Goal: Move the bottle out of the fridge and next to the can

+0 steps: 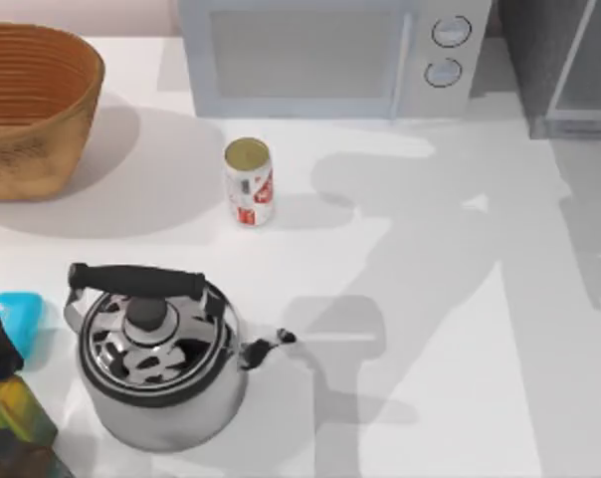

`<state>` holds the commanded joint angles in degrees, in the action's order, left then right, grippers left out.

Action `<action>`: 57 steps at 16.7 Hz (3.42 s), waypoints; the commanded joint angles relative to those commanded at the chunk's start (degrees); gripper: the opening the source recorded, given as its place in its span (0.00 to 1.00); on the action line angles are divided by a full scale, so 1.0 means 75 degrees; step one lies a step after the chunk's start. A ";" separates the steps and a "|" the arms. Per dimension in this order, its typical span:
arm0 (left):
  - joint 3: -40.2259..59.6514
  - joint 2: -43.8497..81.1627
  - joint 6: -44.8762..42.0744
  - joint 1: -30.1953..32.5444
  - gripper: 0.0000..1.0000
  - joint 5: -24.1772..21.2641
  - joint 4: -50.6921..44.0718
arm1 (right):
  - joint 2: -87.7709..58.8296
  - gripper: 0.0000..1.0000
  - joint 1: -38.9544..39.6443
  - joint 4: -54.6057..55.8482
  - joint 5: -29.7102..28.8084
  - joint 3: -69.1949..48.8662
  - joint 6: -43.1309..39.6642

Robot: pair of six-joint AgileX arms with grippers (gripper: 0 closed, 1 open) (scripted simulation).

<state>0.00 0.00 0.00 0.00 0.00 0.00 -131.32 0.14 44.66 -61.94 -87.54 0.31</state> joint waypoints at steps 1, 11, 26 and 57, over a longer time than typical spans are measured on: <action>0.0000 0.0000 0.0000 0.0000 1.00 0.0000 0.0000 | 0.0231 0.00 0.0006 0.0156 -0.0003 0.0406 0.0002; 0.0000 0.0000 0.0000 0.0000 1.00 0.0000 0.0000 | 0.2621 0.00 0.0077 0.1826 -0.0051 0.4660 0.0039; 0.0000 0.0000 0.0000 0.0000 1.00 0.0000 0.0000 | 0.1455 0.00 0.3418 0.2568 0.2055 0.4503 0.0272; 0.0000 0.0000 0.0000 0.0000 1.00 0.0000 0.0000 | 0.0985 1.00 0.4951 0.2860 0.3251 0.4459 0.0392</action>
<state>0.00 0.00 0.00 0.00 0.00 0.00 -123.94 37.27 66.11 -37.56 -54.10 3.25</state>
